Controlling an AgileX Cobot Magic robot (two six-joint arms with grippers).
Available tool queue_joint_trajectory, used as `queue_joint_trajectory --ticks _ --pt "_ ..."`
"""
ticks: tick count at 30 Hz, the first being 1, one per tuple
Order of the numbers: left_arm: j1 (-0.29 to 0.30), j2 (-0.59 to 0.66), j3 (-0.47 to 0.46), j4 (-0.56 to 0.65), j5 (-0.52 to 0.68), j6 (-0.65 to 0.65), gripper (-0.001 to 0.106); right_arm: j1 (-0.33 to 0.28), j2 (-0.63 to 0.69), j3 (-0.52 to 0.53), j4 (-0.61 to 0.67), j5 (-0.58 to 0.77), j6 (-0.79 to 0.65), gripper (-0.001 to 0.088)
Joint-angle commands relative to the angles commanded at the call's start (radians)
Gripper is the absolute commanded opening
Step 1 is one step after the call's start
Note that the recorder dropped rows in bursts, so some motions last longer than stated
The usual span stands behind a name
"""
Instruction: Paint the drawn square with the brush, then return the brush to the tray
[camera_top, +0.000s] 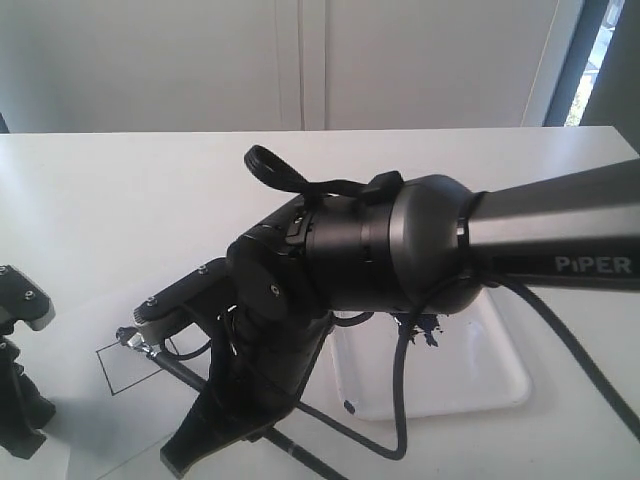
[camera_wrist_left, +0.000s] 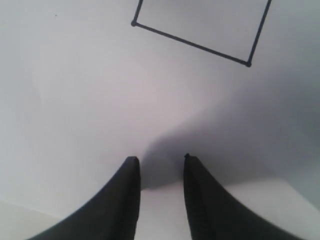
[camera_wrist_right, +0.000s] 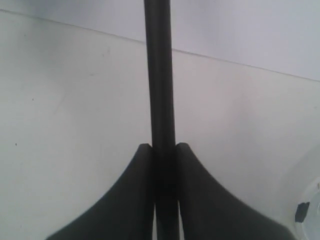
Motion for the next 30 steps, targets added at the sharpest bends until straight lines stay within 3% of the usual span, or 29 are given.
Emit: queue_joint_trajectory --ticks 23,30 --pt "0.0 0.0 -0.01 -0.002 0.003 -0.021 0.037 0.018 0.024 0.0 0.101 0.056 -0.085 0.0" --pt "0.0 0.0 -0.01 -0.002 0.003 -0.021 0.037 0.018 0.025 0.0 -0.021 0.041 0.033 0.0"
